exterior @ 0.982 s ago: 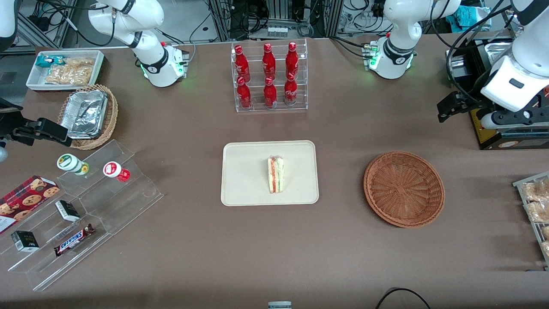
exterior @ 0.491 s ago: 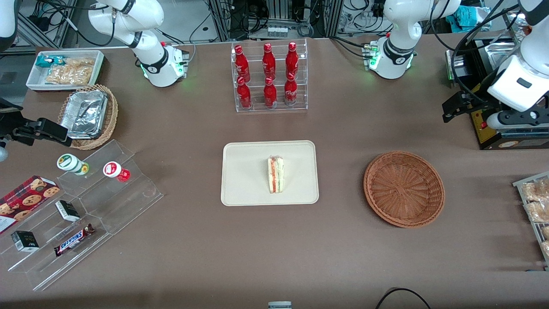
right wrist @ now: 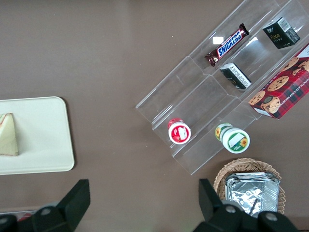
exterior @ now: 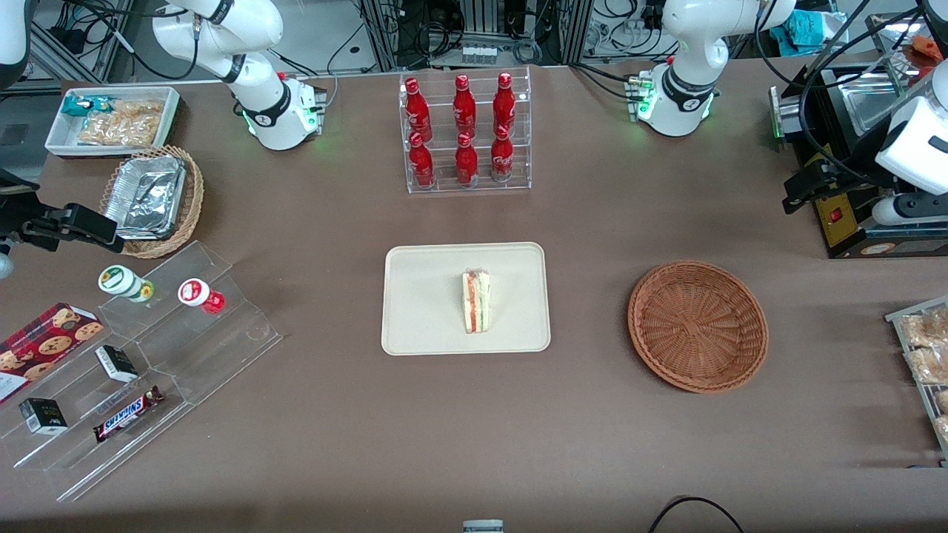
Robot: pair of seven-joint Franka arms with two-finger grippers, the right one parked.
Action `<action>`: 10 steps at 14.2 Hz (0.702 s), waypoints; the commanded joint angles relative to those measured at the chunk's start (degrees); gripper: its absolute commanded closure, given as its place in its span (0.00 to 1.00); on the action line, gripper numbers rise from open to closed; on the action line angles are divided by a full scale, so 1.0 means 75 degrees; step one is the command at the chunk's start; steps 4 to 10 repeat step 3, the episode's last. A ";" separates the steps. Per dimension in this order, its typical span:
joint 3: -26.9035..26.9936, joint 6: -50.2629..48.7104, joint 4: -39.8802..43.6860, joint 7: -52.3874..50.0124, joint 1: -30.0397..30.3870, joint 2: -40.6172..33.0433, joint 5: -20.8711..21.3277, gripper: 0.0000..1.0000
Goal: Place sandwich from basket to tray
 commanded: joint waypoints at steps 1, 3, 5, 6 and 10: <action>-0.0049 0.0014 0.0100 0.0109 0.0079 -0.0013 -0.0136 0.00; -0.0049 0.0014 0.0124 0.0097 0.0079 -0.0013 -0.0124 0.00; -0.0049 0.0014 0.0124 0.0097 0.0079 -0.0013 -0.0124 0.00; -0.0049 0.0014 0.0124 0.0097 0.0079 -0.0013 -0.0124 0.00; -0.0049 0.0014 0.0124 0.0097 0.0079 -0.0013 -0.0124 0.00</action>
